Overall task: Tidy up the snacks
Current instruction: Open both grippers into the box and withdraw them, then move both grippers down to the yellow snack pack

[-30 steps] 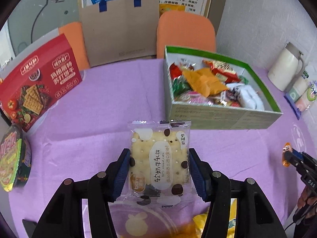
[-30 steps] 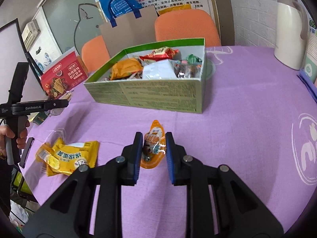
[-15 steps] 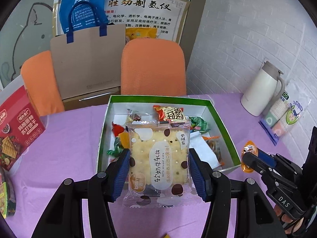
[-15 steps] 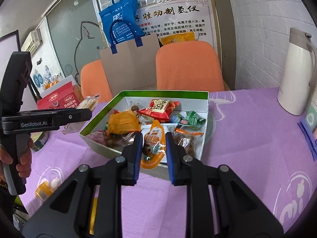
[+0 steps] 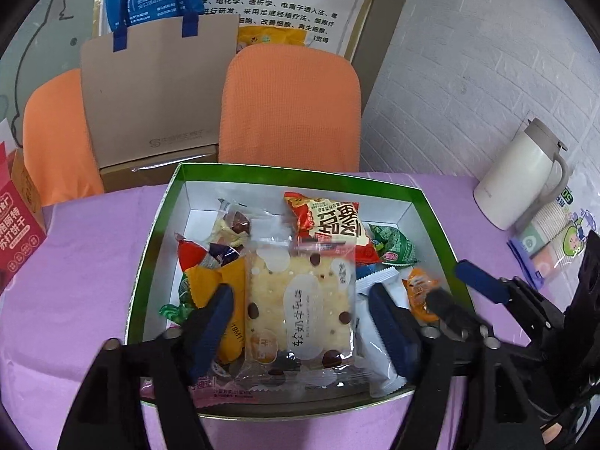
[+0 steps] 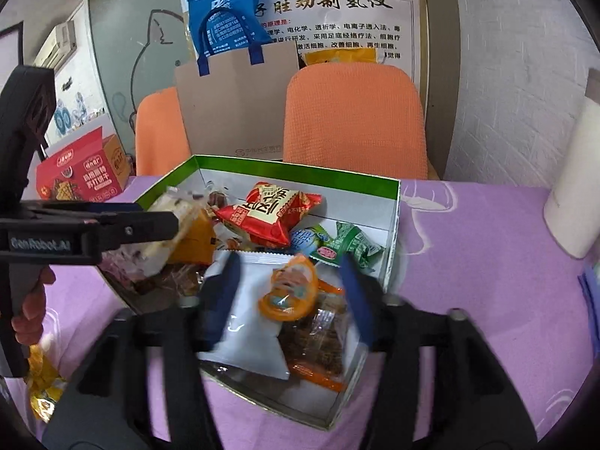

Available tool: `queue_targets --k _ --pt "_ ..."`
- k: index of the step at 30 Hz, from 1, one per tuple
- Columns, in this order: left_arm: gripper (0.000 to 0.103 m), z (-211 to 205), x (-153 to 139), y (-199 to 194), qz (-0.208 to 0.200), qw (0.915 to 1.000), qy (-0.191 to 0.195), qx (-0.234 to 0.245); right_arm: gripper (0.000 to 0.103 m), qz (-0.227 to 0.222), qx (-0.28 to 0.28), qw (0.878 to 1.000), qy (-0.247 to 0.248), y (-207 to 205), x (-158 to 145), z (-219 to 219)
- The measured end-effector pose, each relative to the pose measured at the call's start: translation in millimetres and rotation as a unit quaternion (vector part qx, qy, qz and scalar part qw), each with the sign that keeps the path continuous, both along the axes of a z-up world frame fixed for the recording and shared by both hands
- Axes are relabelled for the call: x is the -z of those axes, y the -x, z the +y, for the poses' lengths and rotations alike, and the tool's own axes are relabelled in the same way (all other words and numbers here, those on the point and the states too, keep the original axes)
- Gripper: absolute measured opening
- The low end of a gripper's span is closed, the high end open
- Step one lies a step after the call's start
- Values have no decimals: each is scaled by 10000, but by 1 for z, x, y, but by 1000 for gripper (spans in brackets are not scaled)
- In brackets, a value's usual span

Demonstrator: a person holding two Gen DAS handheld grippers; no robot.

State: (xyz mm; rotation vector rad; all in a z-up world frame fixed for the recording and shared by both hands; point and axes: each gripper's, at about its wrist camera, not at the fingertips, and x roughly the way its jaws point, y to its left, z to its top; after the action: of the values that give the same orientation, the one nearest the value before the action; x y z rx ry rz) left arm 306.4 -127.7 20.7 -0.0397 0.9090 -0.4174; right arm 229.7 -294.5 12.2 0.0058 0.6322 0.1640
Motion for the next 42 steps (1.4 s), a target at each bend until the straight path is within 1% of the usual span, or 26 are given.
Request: queue_targets --k 1,3,6,9,11,17,20,23,26,30,32,34,35,36,38,39,42 --pt "100 5 -1 3 -106 9998 22 -163 101 -118 -24 9999 65 7 -1 0" --pt "103 13 -3 5 -239 9992 75 -302 101 -86 -9 9999 65 12 -1 -2" --pt "103 20 -2 7 -173 9992 40 -365 101 45 104 9999 -54 19 1 -7" --pt "103 27 -6 18 -275 9988 -110 -390 101 182 101 9996 -201 27 -3 -7" --pt "103 30 -11 27 -350 9985 -149 -385 101 190 103 9993 -305 36 -10 -5" --pt "103 48 -47 63 -593 9976 -21 -354 102 36 81 9979 -639 68 -48 7" --pt "103 63 -65 86 -554 9975 175 -401 102 9 85 9982 -595 88 -61 19" --pt "103 77 -76 116 -596 9973 120 -404 102 42 -64 9983 -582 111 -65 33" --pt "103 91 -78 150 -803 9961 -101 -341 102 71 -267 9977 -623 137 -60 48" --pt "103 115 -66 190 -954 9937 -401 -429 102 115 -602 9955 -725 169 -39 69" --pt "103 131 -55 206 -980 9925 -405 -613 102 150 -832 9933 -782 181 -24 81" --pt "103 144 -43 220 -930 9924 -292 -756 102 239 -960 9920 -782 190 -8 94" --pt "103 152 -36 227 -881 9926 -158 -818 101 342 -993 9916 -759 192 2 100" --pt "103 159 -29 234 -797 9929 1 -885 97 541 -948 9916 -697 191 13 107" --pt "103 169 -17 244 -648 9928 263 -969 66 901 -938 9901 -530 187 32 117" --pt "103 173 -11 249 -605 9924 329 -1022 63 1021 -951 9891 -459 185 39 121" --pt "103 182 4 264 -568 9905 332 -1205 63 1142 -1039 9877 -253 182 51 132"
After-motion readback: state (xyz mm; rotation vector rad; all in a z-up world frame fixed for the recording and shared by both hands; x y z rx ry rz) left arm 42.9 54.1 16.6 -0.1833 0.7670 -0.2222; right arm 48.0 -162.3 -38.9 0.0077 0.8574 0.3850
